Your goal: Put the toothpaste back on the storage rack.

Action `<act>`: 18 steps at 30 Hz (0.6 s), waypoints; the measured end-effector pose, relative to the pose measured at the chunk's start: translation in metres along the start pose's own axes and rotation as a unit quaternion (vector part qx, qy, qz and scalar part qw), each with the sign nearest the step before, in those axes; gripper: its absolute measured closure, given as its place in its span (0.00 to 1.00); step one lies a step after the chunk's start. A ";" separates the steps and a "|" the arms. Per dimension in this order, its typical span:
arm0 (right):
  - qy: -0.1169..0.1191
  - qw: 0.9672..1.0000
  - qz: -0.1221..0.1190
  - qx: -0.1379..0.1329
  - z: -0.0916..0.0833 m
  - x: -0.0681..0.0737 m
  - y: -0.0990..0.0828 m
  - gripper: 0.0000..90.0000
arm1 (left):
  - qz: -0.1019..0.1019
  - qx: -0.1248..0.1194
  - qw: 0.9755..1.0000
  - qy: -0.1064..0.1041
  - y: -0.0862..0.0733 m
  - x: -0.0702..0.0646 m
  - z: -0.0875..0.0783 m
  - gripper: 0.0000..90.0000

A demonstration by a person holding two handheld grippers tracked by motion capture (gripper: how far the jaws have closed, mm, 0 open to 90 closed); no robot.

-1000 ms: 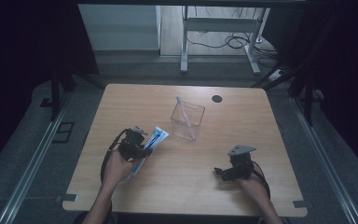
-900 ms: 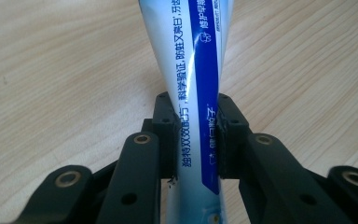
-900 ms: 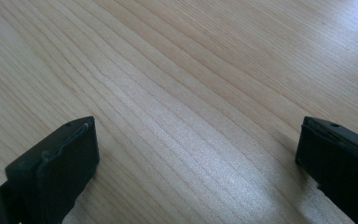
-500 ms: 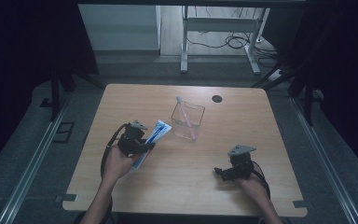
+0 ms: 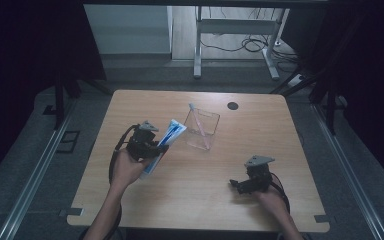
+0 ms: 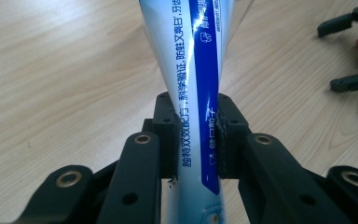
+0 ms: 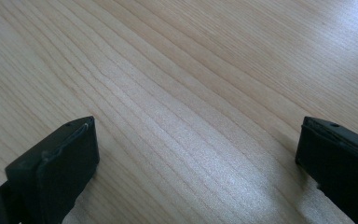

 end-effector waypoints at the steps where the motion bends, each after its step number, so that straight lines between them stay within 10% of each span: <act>1: 0.000 1.000 0.000 0.000 0.000 0.000 0.000 0.00 | 0.000 -0.002 1.000 0.000 0.002 0.000 -0.001 0.82; 18: -0.001 1.000 0.000 -0.001 0.000 0.000 0.000 0.00 | 0.016 -0.039 0.999 0.000 0.042 0.001 -0.001 0.82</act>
Point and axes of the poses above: each handheld gripper's, and its own axes: z roughly forward along the jaws, y roughly out of its top, x roughly to its left, the point moved 8 cm from there along z, roughly forward along the jaws, and after that the axes turned 4 degrees about -x, right-handed, at the moved point
